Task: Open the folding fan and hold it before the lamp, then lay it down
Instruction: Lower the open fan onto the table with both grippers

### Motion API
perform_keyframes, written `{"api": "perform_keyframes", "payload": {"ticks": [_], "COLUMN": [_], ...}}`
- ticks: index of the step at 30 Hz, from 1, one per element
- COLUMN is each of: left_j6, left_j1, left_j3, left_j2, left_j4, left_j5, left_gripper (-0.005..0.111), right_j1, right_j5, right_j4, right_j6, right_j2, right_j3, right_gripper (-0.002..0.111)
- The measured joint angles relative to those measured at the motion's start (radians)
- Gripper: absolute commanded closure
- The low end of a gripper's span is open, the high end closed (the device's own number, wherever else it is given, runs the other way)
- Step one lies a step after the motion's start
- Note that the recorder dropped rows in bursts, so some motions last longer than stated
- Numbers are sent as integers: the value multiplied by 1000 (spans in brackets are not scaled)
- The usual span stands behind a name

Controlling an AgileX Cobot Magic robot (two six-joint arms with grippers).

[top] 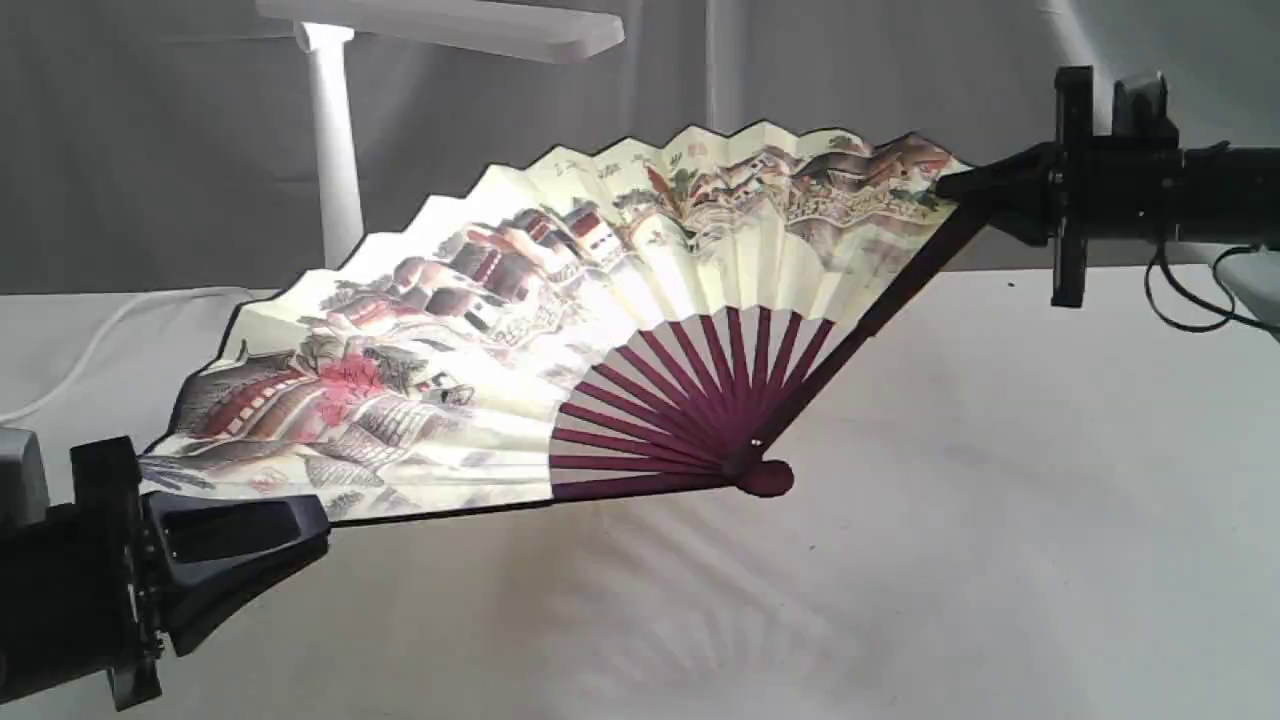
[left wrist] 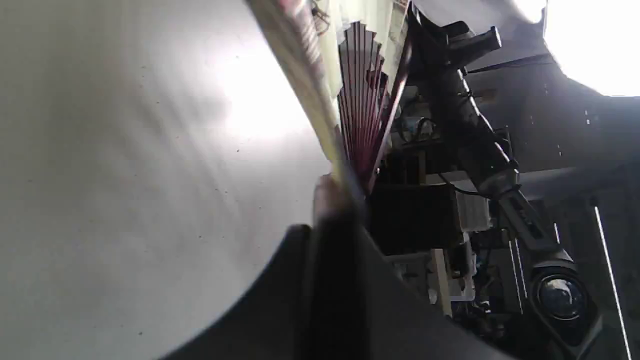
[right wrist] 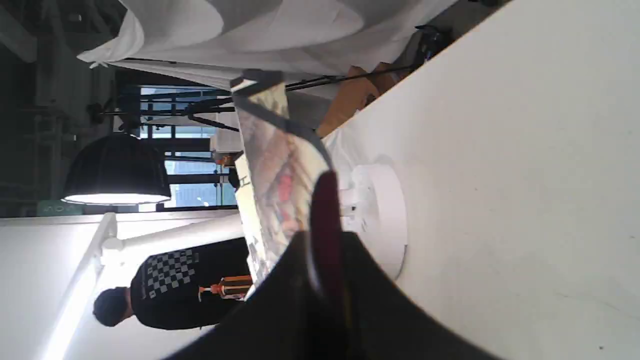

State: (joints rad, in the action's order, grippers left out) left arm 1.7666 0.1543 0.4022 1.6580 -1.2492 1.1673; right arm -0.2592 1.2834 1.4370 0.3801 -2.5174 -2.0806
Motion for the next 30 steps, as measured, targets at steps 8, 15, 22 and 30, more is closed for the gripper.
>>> {"api": "perform_keyframes", "payload": {"ticks": [8, 15, 22, 30], "left_j6": [-91, -165, -127, -99], "left_j1": [0, -3, -13, -16], "left_j3": [2, 33, 155, 209], "left_j2": [150, 297, 410, 518], "left_j4": [47, 61, 12, -11], "left_j5": [19, 76, 94, 120], "left_gripper": [107, 107, 107, 107], "right_j1": [2, -30, -83, -91], "right_j5": [-17, -3, 26, 26], "right_j4": [-33, -69, -182, -229], "right_j6": [12, 8, -55, -69], "right_j2": [-50, -89, -91, -105], "right_j3": [0, 0, 0, 0], "right_gripper": [108, 108, 108, 108]}}
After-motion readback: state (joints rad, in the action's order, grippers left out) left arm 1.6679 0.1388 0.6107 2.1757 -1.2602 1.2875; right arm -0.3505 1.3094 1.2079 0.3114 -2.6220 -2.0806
